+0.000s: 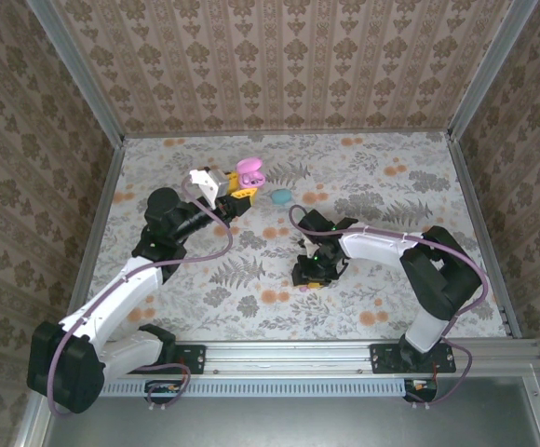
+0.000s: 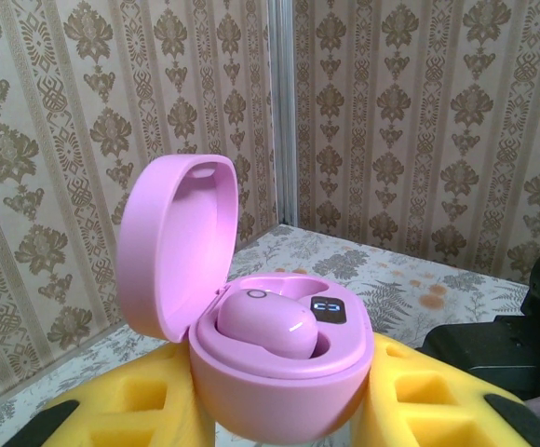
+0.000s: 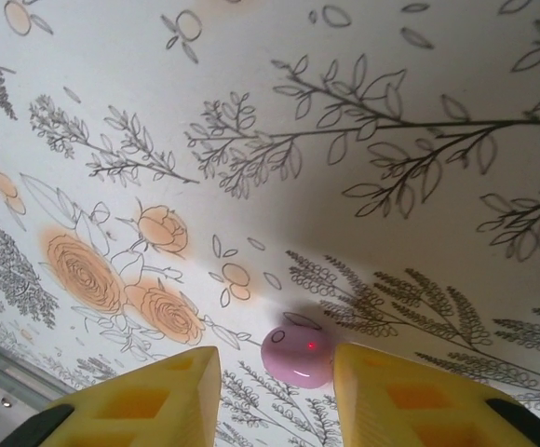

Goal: Insert the wireless bluetooth earbuds into the charging case

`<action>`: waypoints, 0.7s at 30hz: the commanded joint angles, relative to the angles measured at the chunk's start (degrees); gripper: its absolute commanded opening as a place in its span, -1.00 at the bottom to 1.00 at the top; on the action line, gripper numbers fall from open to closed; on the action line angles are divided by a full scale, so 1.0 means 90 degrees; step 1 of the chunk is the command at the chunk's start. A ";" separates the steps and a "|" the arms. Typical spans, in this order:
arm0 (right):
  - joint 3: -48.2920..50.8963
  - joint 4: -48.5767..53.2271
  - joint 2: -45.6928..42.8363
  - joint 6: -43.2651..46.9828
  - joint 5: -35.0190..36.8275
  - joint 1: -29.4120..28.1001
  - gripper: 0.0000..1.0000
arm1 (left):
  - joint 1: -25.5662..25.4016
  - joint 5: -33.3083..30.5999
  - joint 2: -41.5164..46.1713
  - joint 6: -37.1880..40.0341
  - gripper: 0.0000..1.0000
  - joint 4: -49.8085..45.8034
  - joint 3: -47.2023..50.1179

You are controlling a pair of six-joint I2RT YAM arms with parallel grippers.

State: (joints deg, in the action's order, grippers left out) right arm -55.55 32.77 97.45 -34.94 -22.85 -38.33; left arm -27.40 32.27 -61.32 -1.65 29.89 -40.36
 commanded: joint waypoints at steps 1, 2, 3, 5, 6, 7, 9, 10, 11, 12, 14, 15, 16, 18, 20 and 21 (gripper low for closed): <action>0.0054 0.0049 -0.0163 -0.0123 -0.0195 -0.0094 -0.23 | -0.0028 -0.0014 0.0147 0.0076 -0.35 0.0069 -0.0003; 0.0053 0.0064 -0.0163 -0.0122 -0.0195 -0.0121 -0.24 | -0.0025 -0.0014 0.0143 0.0076 -0.35 0.0069 -0.0008; 0.0056 0.0097 -0.0168 -0.0131 -0.0195 -0.0150 -0.24 | -0.0024 -0.0008 0.0135 0.0067 -0.35 0.0075 -0.0016; 0.0048 0.0179 -0.0168 -0.0146 -0.0196 -0.0211 -0.25 | -0.0032 0.0000 0.0134 0.0048 -0.35 0.0077 -0.0018; 0.0050 0.0213 -0.0170 -0.0149 -0.0177 -0.0242 -0.25 | -0.0026 0.0003 0.0124 0.0050 -0.35 0.0077 -0.0015; 0.0051 0.0215 -0.0182 -0.0156 -0.0154 -0.0270 -0.25 | -0.0024 0.0008 0.0124 0.0049 -0.35 0.0078 -0.0010; 0.0042 0.0284 -0.0171 -0.0154 -0.0023 -0.0328 -0.24 | -0.0026 0.0006 0.0108 0.0042 -0.35 0.0085 -0.0012; 0.0012 0.0340 -0.0159 -0.0133 0.0080 -0.0346 -0.24 | -0.0025 0.0007 0.0114 0.0046 -0.35 0.0087 -0.0015; -0.0020 0.0390 -0.0121 -0.0110 0.0156 -0.0360 -0.24 | -0.0024 0.0008 0.0112 0.0037 -0.35 0.0096 -0.0017; -0.0046 0.0410 -0.0080 -0.0084 0.0201 -0.0370 -0.23 | -0.0032 0.0008 0.0105 0.0037 -0.35 0.0097 -0.0022; -0.0130 0.0483 0.0011 -0.0004 0.0285 -0.0412 -0.23 | -0.0026 0.0017 0.0114 0.0032 -0.35 0.0092 -0.0032; -0.0171 0.0538 0.0064 0.0027 0.0328 -0.0437 -0.23 | -0.0028 0.0018 0.0119 0.0030 -0.35 0.0087 -0.0032; -0.0218 0.0624 0.0103 0.0041 0.0368 -0.0456 -0.23 | -0.0032 0.0017 0.0124 0.0036 -0.35 0.0078 -0.0037; -0.0282 0.0780 0.0159 0.0107 0.0427 -0.0505 -0.25 | -0.0030 -0.0001 0.0143 0.0037 -0.35 0.0065 -0.0037; -0.0281 0.0859 0.0120 0.0112 0.0491 -0.0543 -0.27 | -0.0032 -0.0009 0.0142 0.0026 -0.35 0.0078 -0.0032; -0.0274 0.0871 0.0084 0.0105 0.0515 -0.0555 -0.28 | -0.0032 0.0008 0.0135 0.0013 -0.35 0.0079 -0.0037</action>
State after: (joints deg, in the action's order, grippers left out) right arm -56.99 36.73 98.04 -34.85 -20.51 -42.70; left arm -27.42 32.27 -61.32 -1.67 29.89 -40.36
